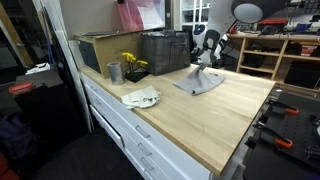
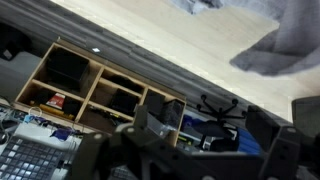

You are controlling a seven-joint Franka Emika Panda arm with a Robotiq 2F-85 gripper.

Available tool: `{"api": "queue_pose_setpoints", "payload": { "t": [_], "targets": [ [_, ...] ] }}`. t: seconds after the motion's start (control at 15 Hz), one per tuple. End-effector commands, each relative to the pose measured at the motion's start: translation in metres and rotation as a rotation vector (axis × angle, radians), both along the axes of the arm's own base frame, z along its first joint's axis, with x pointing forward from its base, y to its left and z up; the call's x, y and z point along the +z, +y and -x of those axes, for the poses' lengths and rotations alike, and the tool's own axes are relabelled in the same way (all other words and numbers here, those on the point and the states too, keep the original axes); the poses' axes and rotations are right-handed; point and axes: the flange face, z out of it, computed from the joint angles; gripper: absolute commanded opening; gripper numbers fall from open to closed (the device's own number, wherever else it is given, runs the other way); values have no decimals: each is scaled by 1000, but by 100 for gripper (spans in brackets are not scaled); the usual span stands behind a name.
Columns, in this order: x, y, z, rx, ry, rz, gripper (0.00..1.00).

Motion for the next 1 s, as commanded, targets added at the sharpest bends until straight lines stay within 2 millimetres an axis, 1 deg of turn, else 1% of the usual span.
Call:
{"api": "queue_pose_setpoints", "payload": {
  "t": [0.0,0.13,0.27,0.4,0.47,0.67,0.8,0.93],
  "targets": [
    [20,8,-3,-4,-73,54,100],
    [29,19,-2,12,-87,-36,100],
    [33,32,0,41,-105,-131,100],
    [32,40,2,71,-117,-196,100],
    [31,41,3,77,-118,-227,100],
    [26,35,4,51,-134,-359,100],
    [22,24,2,35,-157,-453,100],
    [12,6,4,-3,-168,-531,100]
  ]
}}
